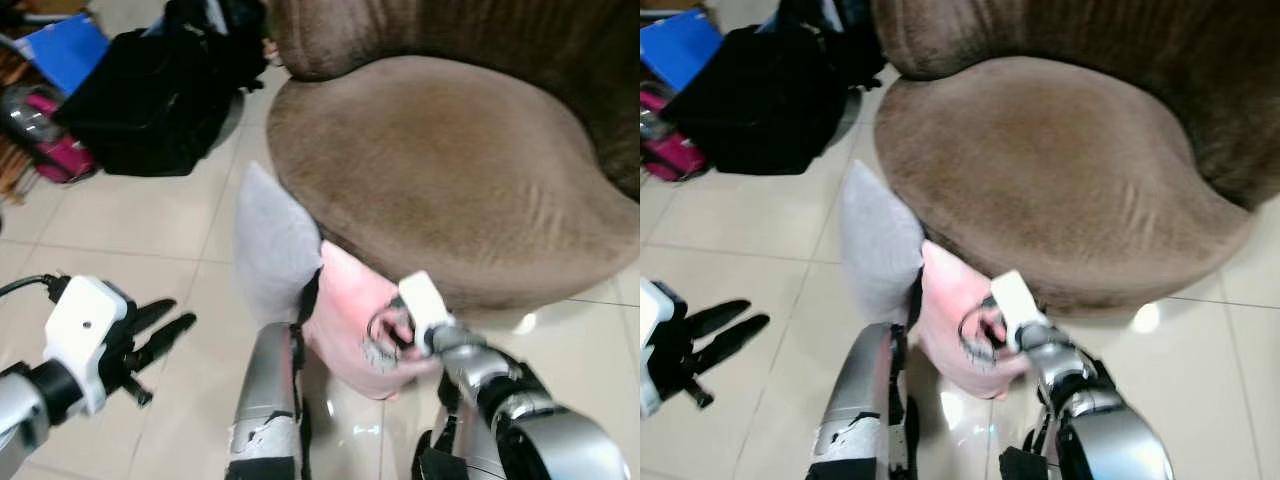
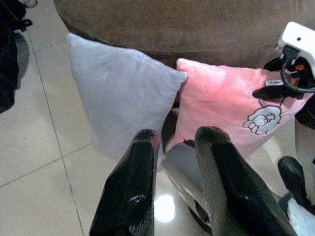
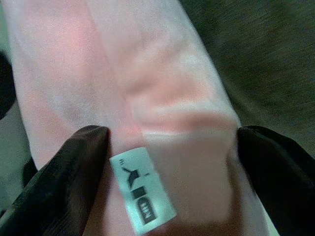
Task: Move the pillow to the sofa from floor
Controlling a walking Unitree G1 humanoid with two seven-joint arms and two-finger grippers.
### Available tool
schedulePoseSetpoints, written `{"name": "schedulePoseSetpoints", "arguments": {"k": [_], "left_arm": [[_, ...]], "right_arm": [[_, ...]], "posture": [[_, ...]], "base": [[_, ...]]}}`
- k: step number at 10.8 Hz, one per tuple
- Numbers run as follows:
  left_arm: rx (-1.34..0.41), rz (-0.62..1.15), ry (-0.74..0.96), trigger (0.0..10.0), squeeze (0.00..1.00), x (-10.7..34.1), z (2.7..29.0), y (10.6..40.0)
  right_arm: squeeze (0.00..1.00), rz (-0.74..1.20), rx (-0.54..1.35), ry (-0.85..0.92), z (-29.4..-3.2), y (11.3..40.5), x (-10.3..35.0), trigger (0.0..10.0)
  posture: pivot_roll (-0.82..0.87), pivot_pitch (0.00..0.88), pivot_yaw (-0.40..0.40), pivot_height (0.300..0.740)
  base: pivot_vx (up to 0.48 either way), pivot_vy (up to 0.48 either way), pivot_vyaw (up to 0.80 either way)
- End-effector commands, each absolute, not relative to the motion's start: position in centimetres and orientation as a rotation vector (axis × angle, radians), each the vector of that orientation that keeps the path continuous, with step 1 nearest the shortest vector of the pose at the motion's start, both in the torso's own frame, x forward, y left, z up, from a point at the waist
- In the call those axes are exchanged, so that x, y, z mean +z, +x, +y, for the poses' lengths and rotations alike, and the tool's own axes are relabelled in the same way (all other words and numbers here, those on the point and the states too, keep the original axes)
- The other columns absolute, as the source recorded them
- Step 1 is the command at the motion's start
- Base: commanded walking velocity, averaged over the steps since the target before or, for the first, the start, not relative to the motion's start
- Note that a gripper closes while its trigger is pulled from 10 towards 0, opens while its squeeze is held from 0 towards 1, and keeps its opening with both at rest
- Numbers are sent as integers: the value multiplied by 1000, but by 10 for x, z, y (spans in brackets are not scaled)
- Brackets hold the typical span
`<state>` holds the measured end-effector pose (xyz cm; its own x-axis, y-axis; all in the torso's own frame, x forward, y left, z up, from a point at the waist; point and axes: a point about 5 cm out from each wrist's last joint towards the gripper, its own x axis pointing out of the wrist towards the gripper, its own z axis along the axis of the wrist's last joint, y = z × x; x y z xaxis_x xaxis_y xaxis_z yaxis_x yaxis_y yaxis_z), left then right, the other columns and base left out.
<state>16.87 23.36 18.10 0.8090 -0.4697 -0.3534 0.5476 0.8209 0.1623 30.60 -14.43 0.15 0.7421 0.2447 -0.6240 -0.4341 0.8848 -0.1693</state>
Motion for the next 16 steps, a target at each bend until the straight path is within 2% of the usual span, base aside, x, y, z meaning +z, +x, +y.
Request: {"name": "schedulePoseSetpoints", "arguments": {"k": [1,5,7,10,16], "left_arm": [[-562,325,273,10000,0,184,236,164],[-590,343,273,10000,0,185,231,162],[-653,392,249,10000,0,180,226,155],[-715,474,234,10000,0,172,226,143],[-682,475,226,10000,0,167,232,140]], "right_arm": [[0,702,432,-338,-139,292,-13,10000],[0,772,512,-419,-132,271,-31,10000],[0,790,553,-429,-129,263,-37,0],[0,796,555,-417,-127,261,-38,0],[0,767,536,-400,-124,268,-32,0]], "posture": [[571,288,141,553],[560,282,149,553],[555,279,150,553],[553,277,148,553],[547,269,134,553]], "base": [[0,0,0],[0,0,0],[0,0,0],[0,0,0],[0,0,0]]}}
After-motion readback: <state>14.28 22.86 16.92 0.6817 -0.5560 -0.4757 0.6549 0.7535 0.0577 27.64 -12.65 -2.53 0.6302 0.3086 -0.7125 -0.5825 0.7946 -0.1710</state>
